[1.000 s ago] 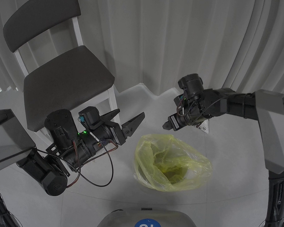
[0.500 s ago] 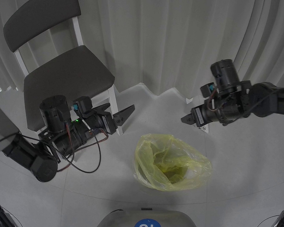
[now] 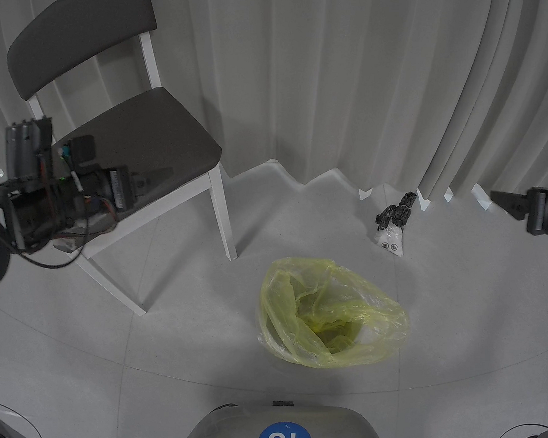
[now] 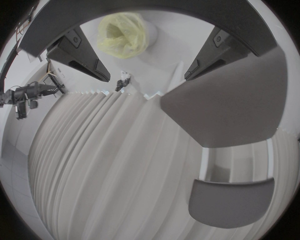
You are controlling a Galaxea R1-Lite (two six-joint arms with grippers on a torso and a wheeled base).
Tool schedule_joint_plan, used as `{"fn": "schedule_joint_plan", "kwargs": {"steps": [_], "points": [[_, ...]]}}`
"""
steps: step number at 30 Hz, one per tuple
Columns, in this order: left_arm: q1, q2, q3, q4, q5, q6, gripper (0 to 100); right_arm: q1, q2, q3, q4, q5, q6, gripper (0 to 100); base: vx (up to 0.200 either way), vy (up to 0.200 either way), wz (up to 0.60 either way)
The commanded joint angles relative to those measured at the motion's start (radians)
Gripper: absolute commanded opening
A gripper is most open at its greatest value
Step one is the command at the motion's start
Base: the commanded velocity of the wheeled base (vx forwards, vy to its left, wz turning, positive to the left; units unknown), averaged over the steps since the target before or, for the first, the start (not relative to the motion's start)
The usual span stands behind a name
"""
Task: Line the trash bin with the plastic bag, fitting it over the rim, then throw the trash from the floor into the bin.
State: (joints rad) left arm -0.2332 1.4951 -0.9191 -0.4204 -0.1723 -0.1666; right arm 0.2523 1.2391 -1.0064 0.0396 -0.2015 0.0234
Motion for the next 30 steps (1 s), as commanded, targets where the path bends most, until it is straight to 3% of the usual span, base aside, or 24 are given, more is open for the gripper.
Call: {"fn": "schedule_joint_plan", "kwargs": {"steps": [1,8,13,20,27,30], "points": [[0.095,-0.309,-0.023,0.190,-0.001,0.153,100,-0.157,-0.351,0.121,0.013,0.022,0.015,100,0.000,0.000,0.00],[0.048,-0.429,0.025,0.345,0.001,0.153,100,-0.159,-0.452,0.206,0.062,0.022,0.016,100,0.000,0.000,0.00],[-0.052,-0.460,0.074,0.289,0.008,0.105,100,-0.159,-0.458,0.265,0.054,0.028,0.018,100,0.000,0.000,0.00],[-0.129,-0.420,0.066,0.175,0.010,0.116,100,-0.159,-0.446,0.290,0.045,0.120,0.041,100,0.000,0.000,0.00],[-0.118,-0.351,0.046,0.193,0.036,0.199,100,-0.151,-0.383,0.269,0.016,0.136,0.035,100,0.000,0.000,0.00],[-0.121,-0.328,0.017,0.293,0.070,0.223,100,-0.150,-0.357,0.247,0.028,0.134,0.041,100,0.000,0.000,0.00]]}}
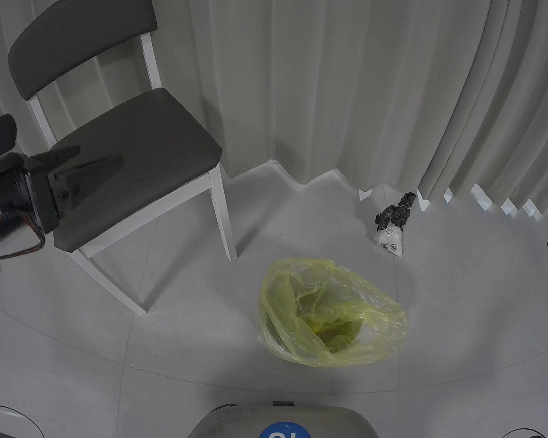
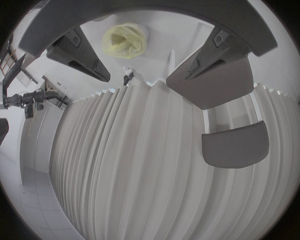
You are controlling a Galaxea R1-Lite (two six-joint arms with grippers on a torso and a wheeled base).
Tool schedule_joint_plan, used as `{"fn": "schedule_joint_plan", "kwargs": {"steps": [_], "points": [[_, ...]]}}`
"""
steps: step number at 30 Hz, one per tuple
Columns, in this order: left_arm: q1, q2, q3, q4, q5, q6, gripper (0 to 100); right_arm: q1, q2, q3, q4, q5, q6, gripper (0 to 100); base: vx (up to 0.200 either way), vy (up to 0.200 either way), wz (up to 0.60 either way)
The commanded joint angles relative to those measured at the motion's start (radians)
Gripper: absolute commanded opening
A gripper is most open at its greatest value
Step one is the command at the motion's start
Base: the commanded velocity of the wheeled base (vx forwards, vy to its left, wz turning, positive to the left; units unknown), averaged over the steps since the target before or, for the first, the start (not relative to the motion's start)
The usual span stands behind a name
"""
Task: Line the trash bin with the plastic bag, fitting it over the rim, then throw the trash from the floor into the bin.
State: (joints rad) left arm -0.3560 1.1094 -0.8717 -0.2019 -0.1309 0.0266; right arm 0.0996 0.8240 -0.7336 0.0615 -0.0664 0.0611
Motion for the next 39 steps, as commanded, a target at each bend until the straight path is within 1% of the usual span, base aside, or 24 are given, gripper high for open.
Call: {"fn": "schedule_joint_plan", "kwargs": {"steps": [1,4,5,6,8,9,10,13,14,17,20,23,25,27,29,32,34,35,37,39], "points": [[0.000,0.069,-0.061,0.108,0.028,0.036,100,0.003,0.069,-0.021,0.008,-0.003,0.003,100,0.000,0.000,0.00],[-0.011,0.119,-0.159,0.231,0.033,0.033,100,0.006,0.086,0.005,0.014,0.000,0.040,100,0.000,0.000,0.00],[-0.011,0.119,-0.159,0.231,0.033,0.033,100,0.006,0.086,0.005,0.014,0.000,0.040,100,0.000,0.000,0.00],[-0.012,0.141,-0.205,0.283,0.031,0.024,100,0.017,0.089,0.011,0.017,0.003,0.056,100,0.000,0.000,0.00],[-0.017,0.184,-0.285,0.384,0.034,-0.028,100,0.052,0.110,0.033,0.024,0.003,0.059,100,0.000,0.000,0.00],[-0.018,0.187,-0.288,0.389,0.034,-0.031,100,0.055,0.112,0.033,0.026,0.003,0.059,100,0.000,0.000,0.00],[-0.041,0.225,-0.317,0.420,0.034,-0.073,100,0.074,0.132,0.043,0.041,-0.001,0.054,100,0.000,0.000,0.00],[-0.061,0.302,-0.354,0.421,0.054,-0.125,100,0.111,0.156,0.039,0.043,0.005,0.051,100,0.000,0.000,0.00],[-0.070,0.328,-0.360,0.432,0.083,-0.131,100,0.129,0.173,0.045,0.038,0.003,0.049,100,0.000,0.000,0.00],[-0.101,0.365,-0.366,0.440,0.152,-0.140,100,0.144,0.193,0.045,0.047,0.003,0.039,100,0.200,0.000,0.00],[-0.133,0.382,-0.383,0.504,0.204,-0.149,100,0.177,0.242,0.062,0.047,0.005,0.014,100,0.200,0.000,0.00],[-0.161,0.372,-0.386,0.541,0.211,-0.169,100,0.198,0.308,0.083,0.035,0.007,0.005,100,0.000,0.000,0.00],[-0.181,0.371,-0.383,0.533,0.211,-0.209,100,0.215,0.402,0.082,0.011,0.007,0.016,100,0.000,0.000,0.00],[-0.182,0.379,-0.385,0.524,0.212,-0.246,100,0.247,0.455,0.086,-0.026,0.005,0.017,100,0.000,0.000,0.00],[-0.176,0.397,-0.395,0.521,0.214,-0.260,100,0.264,0.501,0.091,-0.054,0.005,0.014,100,0.000,0.000,0.00],[-0.178,0.418,-0.414,0.518,0.215,-0.286,100,0.270,0.586,0.089,-0.061,0.011,0.002,100,0.000,0.000,0.00],[-0.178,0.429,-0.420,0.513,0.215,-0.304,100,0.276,0.642,0.082,-0.063,0.026,-0.004,100,0.000,0.000,0.00],[-0.176,0.441,-0.426,0.516,0.215,-0.317,100,0.287,0.705,0.079,-0.074,0.046,-0.006,100,0.000,0.000,0.00],[-0.175,0.443,-0.429,0.515,0.217,-0.330,100,0.301,0.782,0.074,-0.124,0.069,-0.007,100,0.000,0.000,0.00],[-0.175,0.446,-0.431,0.512,0.220,-0.338,100,0.308,0.869,0.072,-0.223,0.079,-0.007,100,0.000,0.000,0.00]]}}
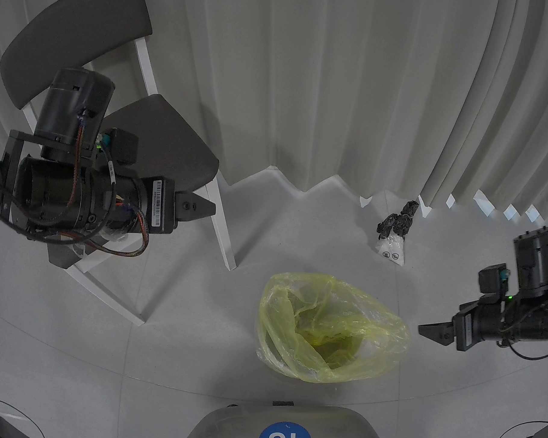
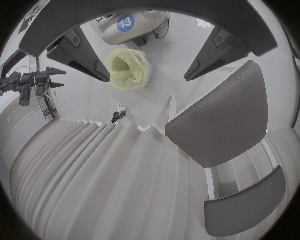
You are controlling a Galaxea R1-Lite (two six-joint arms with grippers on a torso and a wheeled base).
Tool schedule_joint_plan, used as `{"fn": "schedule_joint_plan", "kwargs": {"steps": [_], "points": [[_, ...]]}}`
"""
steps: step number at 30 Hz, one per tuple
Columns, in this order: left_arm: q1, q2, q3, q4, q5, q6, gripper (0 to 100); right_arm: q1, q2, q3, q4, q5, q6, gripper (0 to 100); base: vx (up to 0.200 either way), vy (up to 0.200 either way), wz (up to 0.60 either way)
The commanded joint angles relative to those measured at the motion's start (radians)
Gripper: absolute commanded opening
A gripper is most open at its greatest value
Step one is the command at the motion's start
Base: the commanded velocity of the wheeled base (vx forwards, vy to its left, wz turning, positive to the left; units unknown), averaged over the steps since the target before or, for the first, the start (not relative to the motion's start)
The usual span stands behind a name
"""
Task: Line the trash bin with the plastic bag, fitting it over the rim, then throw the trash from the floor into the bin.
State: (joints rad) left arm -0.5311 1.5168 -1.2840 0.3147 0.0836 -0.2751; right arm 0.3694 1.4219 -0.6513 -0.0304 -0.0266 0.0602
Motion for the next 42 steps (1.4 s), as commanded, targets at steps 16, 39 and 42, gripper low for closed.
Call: {"fn": "schedule_joint_plan", "kwargs": {"steps": [16,39,42], "points": [[0.005,0.056,0.031,-0.155,0.064,-0.024,100,0.051,0.477,-0.103,-0.355,0.076,-0.022,100,0.000,0.000,0.00],[-0.053,0.077,-0.376,0.474,0.064,-0.009,100,0.085,0.203,-0.136,-0.048,0.060,0.038,100,0.000,0.000,0.00],[-0.095,0.097,-0.393,0.475,0.076,-0.010,100,0.082,0.127,-0.212,0.141,0.056,0.096,100,0.000,0.000,0.00]]}}
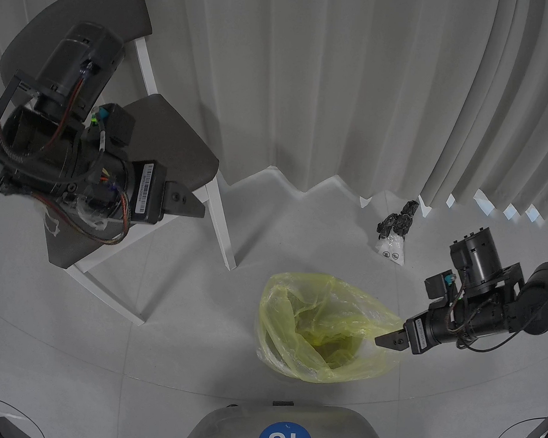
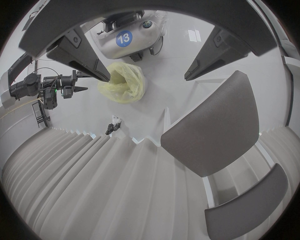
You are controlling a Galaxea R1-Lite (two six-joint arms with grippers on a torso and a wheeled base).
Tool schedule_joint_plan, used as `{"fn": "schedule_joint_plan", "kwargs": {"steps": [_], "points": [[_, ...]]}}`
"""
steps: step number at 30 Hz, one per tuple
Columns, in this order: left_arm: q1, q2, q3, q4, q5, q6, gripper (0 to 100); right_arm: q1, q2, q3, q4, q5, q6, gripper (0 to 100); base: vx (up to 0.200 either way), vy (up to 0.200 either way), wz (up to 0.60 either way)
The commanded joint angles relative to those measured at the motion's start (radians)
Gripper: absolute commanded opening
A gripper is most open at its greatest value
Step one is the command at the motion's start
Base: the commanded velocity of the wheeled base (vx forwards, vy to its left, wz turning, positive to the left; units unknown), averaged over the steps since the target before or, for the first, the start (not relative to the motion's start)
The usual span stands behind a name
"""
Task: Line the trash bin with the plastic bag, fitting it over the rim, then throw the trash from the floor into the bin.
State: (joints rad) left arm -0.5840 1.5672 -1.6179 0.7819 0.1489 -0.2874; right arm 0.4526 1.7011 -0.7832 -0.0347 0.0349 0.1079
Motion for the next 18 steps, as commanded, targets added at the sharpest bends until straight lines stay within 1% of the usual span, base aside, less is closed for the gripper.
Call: {"fn": "schedule_joint_plan", "kwargs": {"steps": [1,4,5,7,11,14,16,18], "points": [[-0.051,0.043,-0.054,0.008,0.018,0.002,100,-0.003,-0.164,-0.102,0.185,-0.004,0.062,100,0.000,0.000,0.00],[-0.071,0.011,-0.020,-0.018,0.037,0.001,100,-0.005,-0.196,-0.179,0.331,-0.003,0.116,100,0.000,0.000,0.00],[-0.079,-0.001,-0.008,-0.038,0.034,-0.010,100,-0.005,-0.205,-0.203,0.381,0.000,0.139,100,0.000,0.000,0.00],[-0.094,-0.024,0.019,-0.076,0.012,-0.021,100,-0.005,-0.215,-0.229,0.437,0.003,0.167,100,0.000,0.000,0.00],[-0.096,-0.038,0.075,-0.153,0.001,-0.032,100,-0.005,-0.224,-0.243,0.457,0.003,0.188,100,0.000,0.000,0.00],[-0.096,-0.046,0.095,-0.208,0.014,-0.050,100,-0.005,-0.224,-0.246,0.457,0.005,0.188,100,0.000,0.000,0.00],[-0.096,-0.050,0.095,-0.204,0.012,-0.052,100,-0.003,-0.224,-0.246,0.457,0.005,0.188,100,0.000,0.000,0.00],[-0.079,-0.076,0.115,-0.202,0.003,-0.058,100,-0.002,-0.236,-0.240,0.457,0.005,0.190,100,0.000,0.000,0.00]]}}
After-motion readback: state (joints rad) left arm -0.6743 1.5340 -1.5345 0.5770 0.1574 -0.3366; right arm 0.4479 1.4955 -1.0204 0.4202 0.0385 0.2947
